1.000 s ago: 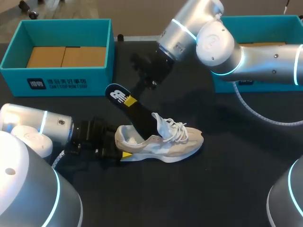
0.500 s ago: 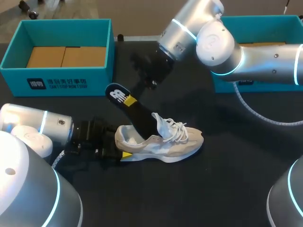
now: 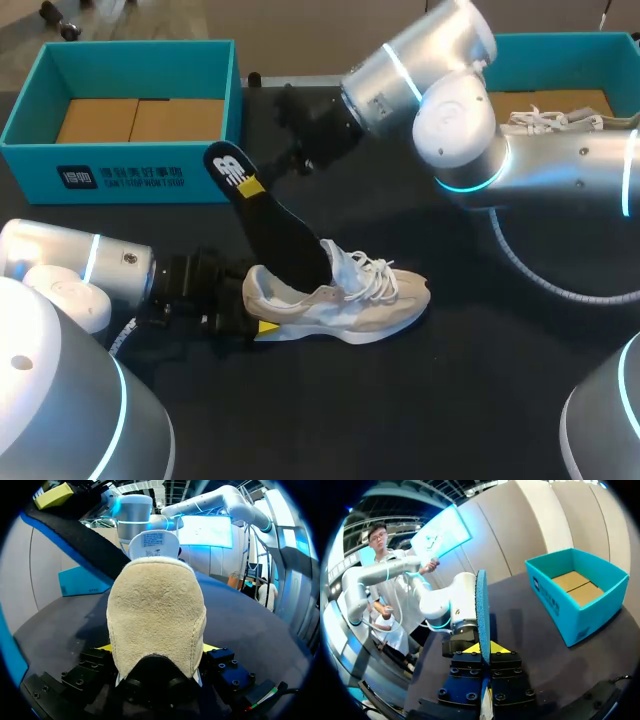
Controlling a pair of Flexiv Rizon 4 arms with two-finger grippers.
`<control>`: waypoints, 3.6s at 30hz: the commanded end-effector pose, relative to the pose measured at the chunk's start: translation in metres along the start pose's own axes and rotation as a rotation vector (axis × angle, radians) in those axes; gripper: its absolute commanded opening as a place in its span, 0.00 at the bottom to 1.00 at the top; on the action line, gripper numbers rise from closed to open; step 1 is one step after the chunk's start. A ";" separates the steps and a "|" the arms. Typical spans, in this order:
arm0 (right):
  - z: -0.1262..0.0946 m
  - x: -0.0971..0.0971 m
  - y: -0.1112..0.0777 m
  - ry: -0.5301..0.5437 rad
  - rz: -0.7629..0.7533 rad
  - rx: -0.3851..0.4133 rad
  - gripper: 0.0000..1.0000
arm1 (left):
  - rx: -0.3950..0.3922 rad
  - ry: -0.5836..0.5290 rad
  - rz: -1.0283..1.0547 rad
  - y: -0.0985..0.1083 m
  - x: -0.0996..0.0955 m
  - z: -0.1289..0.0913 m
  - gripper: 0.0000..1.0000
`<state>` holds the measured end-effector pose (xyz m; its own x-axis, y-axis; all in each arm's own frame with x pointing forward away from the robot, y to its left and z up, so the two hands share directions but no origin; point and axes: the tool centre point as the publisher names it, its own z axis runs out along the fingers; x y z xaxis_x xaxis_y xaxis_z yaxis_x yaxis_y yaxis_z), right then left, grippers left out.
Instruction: Take the shoe out of the shoebox, open the shoe tongue, remove and reinsert the insole, then place the shoe into the shoebox
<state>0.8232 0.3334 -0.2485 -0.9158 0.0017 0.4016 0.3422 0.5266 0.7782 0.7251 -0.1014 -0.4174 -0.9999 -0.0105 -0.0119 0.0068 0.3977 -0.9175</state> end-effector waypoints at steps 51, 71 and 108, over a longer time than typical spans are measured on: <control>-0.102 0.074 0.113 0.352 0.199 -0.170 0.00 | -0.004 0.001 0.000 0.000 0.000 0.000 0.00; -0.111 0.086 0.120 0.374 0.169 -0.147 0.00 | -0.004 0.001 0.000 0.000 0.000 0.000 0.00; -0.215 0.177 0.112 0.028 0.365 -0.310 0.00 | -0.004 0.001 0.000 0.000 0.000 0.000 0.00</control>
<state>0.7587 0.2163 0.0117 -0.7040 -0.0085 0.7101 0.6860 0.2502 0.6832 0.7251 -0.1013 -0.4175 -0.9999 -0.0106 -0.0120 0.0068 0.3979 -0.9174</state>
